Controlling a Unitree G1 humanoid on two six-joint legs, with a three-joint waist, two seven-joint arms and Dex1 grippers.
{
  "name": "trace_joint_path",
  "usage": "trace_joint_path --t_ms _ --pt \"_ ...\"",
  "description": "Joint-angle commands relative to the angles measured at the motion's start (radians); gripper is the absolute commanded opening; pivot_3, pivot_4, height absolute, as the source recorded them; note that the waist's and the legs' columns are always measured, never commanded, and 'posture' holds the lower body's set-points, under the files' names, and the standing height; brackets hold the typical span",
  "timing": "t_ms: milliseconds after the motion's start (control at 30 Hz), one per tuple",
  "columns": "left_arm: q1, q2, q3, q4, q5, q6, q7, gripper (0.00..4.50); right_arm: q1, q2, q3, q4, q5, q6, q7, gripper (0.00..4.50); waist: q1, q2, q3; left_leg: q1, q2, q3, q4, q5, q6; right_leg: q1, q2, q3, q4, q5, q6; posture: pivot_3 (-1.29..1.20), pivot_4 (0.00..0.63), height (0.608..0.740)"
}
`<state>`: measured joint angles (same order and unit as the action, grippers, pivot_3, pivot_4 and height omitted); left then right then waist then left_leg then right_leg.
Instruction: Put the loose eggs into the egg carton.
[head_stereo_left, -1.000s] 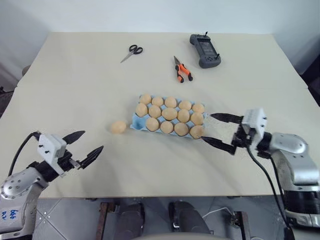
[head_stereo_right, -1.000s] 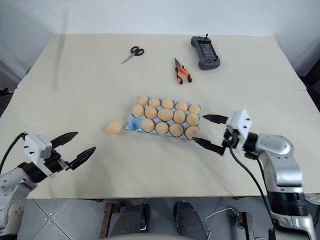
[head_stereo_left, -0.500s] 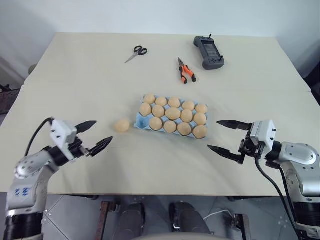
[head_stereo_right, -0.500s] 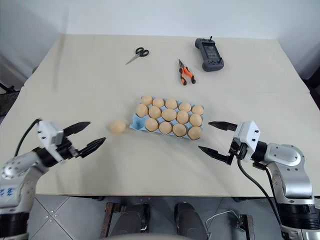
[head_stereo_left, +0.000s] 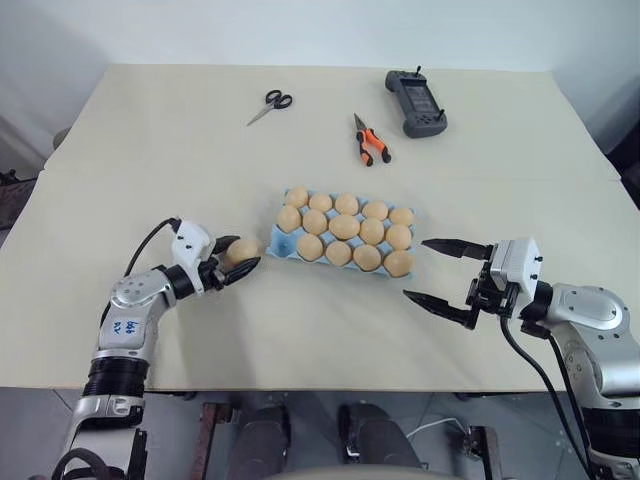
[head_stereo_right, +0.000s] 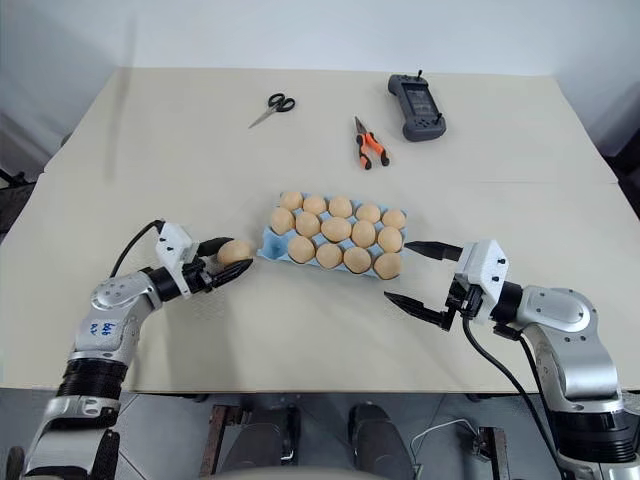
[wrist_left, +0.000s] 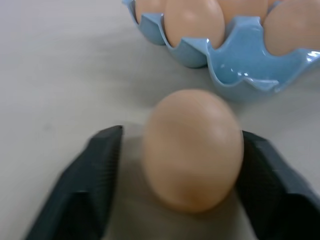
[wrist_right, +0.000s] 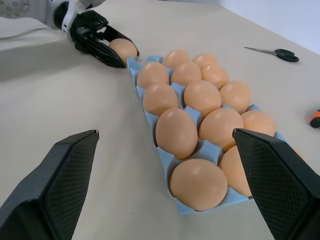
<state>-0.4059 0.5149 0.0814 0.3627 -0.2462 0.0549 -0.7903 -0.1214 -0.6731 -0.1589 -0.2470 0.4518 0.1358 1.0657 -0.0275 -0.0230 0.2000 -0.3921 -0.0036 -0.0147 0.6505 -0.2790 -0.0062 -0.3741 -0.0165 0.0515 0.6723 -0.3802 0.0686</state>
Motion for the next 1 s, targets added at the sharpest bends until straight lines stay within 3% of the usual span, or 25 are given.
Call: trace_joint_path --t_ms 33,100,267,667,900,1000 --pt "-0.036 -0.01 0.009 0.047 0.016 -0.055 0.012 2.02 0.005 0.001 0.0 -0.039 0.02 0.004 -0.013 4.5 0.001 0.0 0.0 0.0 0.0 0.0 0.0 0.0 0.0 0.0 0.0 0.0 0.0 0.0 0.0 0.0 0.15 0.74" --pt "-0.045 -0.012 0.019 0.037 -0.004 -0.068 -0.008 1.62 0.006 -0.001 0.003 -0.04 0.021 0.006 -0.014 4.5 0.0 0.0 0.0 0.0 0.0 0.0 0.0 0.001 0.0 0.0 0.0 0.0 0.001 0.0 0.0 0.0 0.15 0.74" --pt "-0.073 0.003 0.046 -0.036 -0.088 -0.041 -0.087 1.62 0.007 -0.003 0.004 -0.042 0.018 0.01 -0.019 4.5 0.001 0.0 0.0 0.0 0.0 0.0 0.001 0.001 0.0 0.0 0.0 0.0 0.002 0.0 0.0 0.0 0.15 0.74" --pt "-0.229 -0.082 -0.074 0.039 -0.017 -0.034 -0.125 1.62 0.019 0.003 0.018 -0.08 0.013 0.017 -0.065 4.5 -0.001 0.0 0.0 0.0 -0.001 0.0 0.001 0.002 0.0 0.0 0.0 0.0 0.002 0.001 0.001 0.0 0.15 0.74" --pt "-0.179 -0.037 -0.042 -0.027 -0.032 -0.022 -0.129 3.81 0.033 0.011 0.023 -0.096 0.017 0.016 -0.089 4.5 -0.001 0.0 0.0 0.0 0.0 0.0 0.002 0.002 -0.001 0.0 0.001 0.001 0.003 0.001 0.001 0.0 0.15 0.74" --pt "-0.122 0.019 -0.013 -0.106 -0.066 0.01 -0.159 3.81 0.04 0.011 0.021 -0.094 0.016 0.014 -0.09 4.5 -0.002 0.0 0.0 0.0 0.0 0.0 0.001 0.002 -0.001 -0.001 0.001 0.001 0.003 0.001 0.001 0.0 0.15 0.74"
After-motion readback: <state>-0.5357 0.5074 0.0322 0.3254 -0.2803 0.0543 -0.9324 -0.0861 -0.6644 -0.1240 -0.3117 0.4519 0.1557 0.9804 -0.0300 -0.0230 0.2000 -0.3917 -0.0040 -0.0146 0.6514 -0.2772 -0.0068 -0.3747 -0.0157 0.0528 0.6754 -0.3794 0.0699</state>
